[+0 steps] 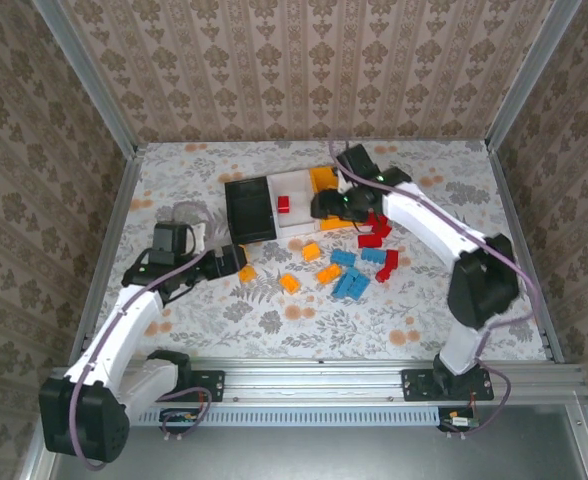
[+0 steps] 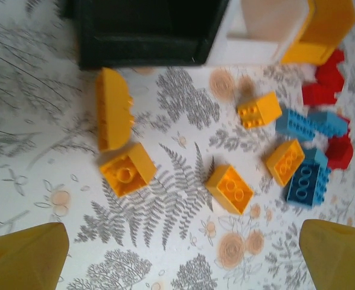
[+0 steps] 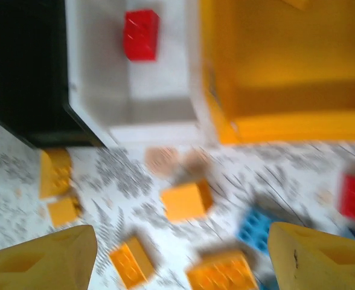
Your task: Sort the legos into containers by color
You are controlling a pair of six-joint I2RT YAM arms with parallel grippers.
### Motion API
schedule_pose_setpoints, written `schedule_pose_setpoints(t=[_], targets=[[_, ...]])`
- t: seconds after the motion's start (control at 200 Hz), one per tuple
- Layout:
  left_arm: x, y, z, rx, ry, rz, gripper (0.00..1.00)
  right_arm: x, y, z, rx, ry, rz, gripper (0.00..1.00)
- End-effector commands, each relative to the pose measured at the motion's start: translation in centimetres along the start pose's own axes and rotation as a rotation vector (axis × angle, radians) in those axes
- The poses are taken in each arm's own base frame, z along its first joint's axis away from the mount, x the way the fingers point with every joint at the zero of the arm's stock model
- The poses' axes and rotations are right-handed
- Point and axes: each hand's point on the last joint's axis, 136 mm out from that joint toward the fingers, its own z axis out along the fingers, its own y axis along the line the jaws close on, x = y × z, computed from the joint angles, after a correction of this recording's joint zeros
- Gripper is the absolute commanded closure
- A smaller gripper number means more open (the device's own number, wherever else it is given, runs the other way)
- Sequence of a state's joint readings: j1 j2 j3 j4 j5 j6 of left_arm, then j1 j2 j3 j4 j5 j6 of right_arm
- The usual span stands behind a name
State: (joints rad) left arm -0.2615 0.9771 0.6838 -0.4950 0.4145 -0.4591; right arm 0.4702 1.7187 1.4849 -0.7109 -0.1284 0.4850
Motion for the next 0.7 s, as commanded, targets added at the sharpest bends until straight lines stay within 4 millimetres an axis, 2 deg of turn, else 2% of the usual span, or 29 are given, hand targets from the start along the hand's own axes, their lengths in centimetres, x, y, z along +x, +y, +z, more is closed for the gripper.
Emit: schedule_pose_setpoints(t=[0.0,0.105,0.245,0.385,0.555,0.695], targets=[[0.4,-0.9,0.9,-0.04,0.032,0.039,0.01,5.2,-5.8,-1.0,0.183,0.075,-0.031,0.23],[1.2,-2.0,2.2,-0.051,0.059,0.063,0.01,8.3,-9.2,-1.8,0.222,0.087,0.041,0.23],[2.6,-3.8,4.0,-0.063,0.117,0.109,0.02,10.3,-12.0,-1.9,0.238,0.103,0.111,0.23],[3.7,-5.5,5.8,-0.081,0.172,0.154,0.02,10.9,-13.8,-1.3,0.271,0.127,0.138,0.24],[4.4,-6.7,7.3,-0.082,0.211,0.182,0.02,10.2,-15.8,0.0,0.293,0.13,0.197,0.24],[4.3,-6.8,7.7,-0.084,0.218,0.189,0.02,9.5,-16.2,1.7,0.281,0.164,0.214,0.28]])
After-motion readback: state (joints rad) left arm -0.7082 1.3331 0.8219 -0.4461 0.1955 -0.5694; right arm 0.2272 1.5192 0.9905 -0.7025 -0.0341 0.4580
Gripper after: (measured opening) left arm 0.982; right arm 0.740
